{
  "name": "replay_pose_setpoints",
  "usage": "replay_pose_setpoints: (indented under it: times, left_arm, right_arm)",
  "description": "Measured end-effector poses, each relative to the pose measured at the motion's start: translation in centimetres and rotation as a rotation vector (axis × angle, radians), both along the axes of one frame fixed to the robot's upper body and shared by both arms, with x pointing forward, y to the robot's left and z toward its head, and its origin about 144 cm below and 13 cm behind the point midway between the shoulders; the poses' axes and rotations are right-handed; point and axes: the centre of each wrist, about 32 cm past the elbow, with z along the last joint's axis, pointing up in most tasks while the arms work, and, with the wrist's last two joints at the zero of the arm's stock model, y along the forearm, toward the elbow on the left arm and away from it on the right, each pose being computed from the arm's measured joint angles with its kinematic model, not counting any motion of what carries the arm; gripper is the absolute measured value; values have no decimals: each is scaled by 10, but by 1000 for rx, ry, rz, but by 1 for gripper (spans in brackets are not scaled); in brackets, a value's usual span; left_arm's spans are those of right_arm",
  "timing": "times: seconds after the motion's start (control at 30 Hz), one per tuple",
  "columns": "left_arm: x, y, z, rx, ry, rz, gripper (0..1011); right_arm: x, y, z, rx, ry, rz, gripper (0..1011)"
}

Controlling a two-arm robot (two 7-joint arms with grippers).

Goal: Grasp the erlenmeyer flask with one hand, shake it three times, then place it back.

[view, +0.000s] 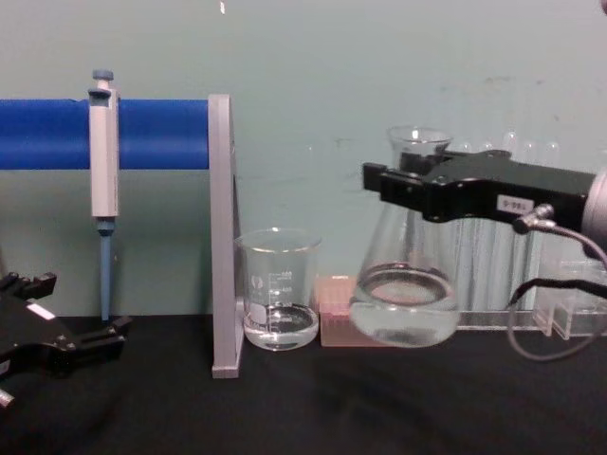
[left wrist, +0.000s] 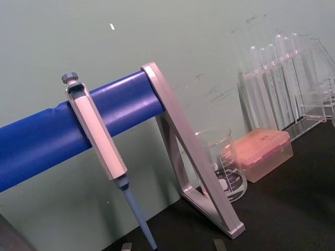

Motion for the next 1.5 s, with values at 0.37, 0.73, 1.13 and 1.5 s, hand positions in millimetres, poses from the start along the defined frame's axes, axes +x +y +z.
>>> replay_pose_setpoints:
  times: [0.37,0.73,1.13,1.5]
  left_arm:
    - [0,0,0,0,0,0,1001]
    - [0,0,0,0,0,0,1001]
    - [0,0,0,0,0,0,1001]
    - [0,0,0,0,0,0,1001]
  right_arm:
    - [6,-20,1,2,-9,-127,447]
    - [8,-31,0,6,-12,-200,448]
    - [7,-36,0,7,-8,-229,448]
    - [3,-23,-2,11,8,-161,448]
